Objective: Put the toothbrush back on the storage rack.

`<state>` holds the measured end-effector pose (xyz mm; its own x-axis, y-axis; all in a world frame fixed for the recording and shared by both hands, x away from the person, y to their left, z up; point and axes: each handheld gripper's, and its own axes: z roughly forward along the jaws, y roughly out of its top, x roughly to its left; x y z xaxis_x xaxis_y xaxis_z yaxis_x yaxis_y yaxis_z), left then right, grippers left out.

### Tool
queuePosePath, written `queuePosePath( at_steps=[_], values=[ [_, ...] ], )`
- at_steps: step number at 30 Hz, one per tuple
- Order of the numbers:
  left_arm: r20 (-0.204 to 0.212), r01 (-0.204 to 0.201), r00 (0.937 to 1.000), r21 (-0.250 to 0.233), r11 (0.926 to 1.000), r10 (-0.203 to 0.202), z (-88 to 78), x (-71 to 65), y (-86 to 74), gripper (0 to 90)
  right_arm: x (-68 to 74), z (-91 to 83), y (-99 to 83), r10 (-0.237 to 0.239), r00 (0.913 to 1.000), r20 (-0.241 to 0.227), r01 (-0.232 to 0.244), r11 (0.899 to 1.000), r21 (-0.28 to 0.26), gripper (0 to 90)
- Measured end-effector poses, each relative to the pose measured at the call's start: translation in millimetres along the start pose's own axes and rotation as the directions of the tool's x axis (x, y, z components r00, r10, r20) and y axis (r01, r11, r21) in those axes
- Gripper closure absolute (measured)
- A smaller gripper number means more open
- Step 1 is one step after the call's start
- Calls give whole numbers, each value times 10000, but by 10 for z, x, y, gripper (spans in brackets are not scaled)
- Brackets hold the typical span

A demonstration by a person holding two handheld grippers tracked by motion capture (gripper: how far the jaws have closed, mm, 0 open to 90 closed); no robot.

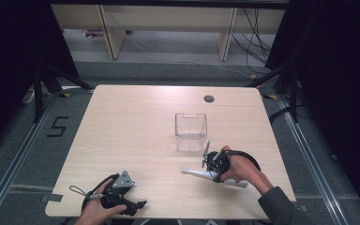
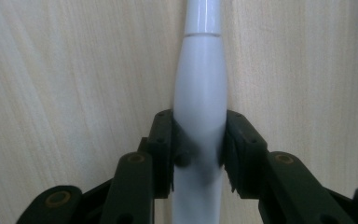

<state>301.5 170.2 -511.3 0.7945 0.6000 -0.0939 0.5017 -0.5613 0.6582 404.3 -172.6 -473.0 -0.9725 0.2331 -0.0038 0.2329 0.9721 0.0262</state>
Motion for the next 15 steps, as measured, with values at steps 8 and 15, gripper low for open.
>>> queuePosePath(
  at_steps=[8,15],
  values=[
    [-33,29,10000,8,10000,-29,0,-1,-1,153,48,-86,-58,430,9982,425,-421,9989,-210,662],
    [-43,49,10000,2,10000,-49,1,-1,-1,152,61,-189,-154,565,9946,875,-475,9937,-1014,662]
  ],
)
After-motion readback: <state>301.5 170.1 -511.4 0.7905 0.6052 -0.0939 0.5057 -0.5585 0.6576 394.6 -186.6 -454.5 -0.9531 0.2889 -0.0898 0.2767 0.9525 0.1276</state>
